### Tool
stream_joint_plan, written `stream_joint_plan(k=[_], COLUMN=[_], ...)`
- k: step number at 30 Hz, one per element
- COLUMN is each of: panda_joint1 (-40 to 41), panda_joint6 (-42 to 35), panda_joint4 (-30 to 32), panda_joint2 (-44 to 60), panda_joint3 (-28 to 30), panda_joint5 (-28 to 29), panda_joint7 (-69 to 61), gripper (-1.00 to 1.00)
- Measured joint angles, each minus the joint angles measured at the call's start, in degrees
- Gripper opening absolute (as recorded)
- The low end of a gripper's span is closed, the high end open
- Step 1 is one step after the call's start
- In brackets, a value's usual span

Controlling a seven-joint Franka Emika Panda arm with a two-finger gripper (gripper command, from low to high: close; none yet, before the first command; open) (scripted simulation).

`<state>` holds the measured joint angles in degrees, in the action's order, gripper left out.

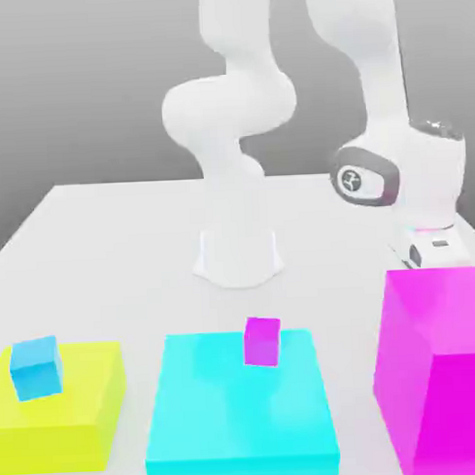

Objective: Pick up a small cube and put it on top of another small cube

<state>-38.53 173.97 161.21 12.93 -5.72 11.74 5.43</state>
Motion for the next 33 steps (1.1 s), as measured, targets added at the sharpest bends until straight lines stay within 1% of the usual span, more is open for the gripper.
stream_joint_plan(k=[1, 2, 8, 10, 12, 14, 17, 23, 25, 33], panda_joint1=[-1.66, -2.70, -3.18, -1.87, 0.07, 1.17, 0.64, 0.70, 2.11, 4.24], panda_joint6=[1.70, 2.73, 3.17, 1.47, -1.44, -4.62, -9.44, -18.74, -22.27, -36.37], panda_joint4=[-0.39, -0.64, -0.77, -0.34, 0.43, 1.27, 2.15, 1.36, 1.03, -0.25], panda_joint2=[2.04, 3.30, 3.93, 1.83, -1.80, -5.86, -10.87, -12.12, -12.83, -15.63], panda_joint3=[1.77, 2.89, 3.38, 1.92, -0.64, -2.69, -3.58, -4.30, -4.57, -1.92], panda_joint5=[0.51, 0.93, 1.14, 0.38, -2.16, -5.92, -11.05, -19.36, -21.35, -27.91], panda_joint7=[0.45, 0.81, 0.98, 0.35, -1.60, -4.38, -6.63, -0.07, 2.13, 11.61], gripper=[0.00, -1.00, -1.00, -1.00, -1.00, -1.00, -1.00, -1.00, -1.00, -1.00])
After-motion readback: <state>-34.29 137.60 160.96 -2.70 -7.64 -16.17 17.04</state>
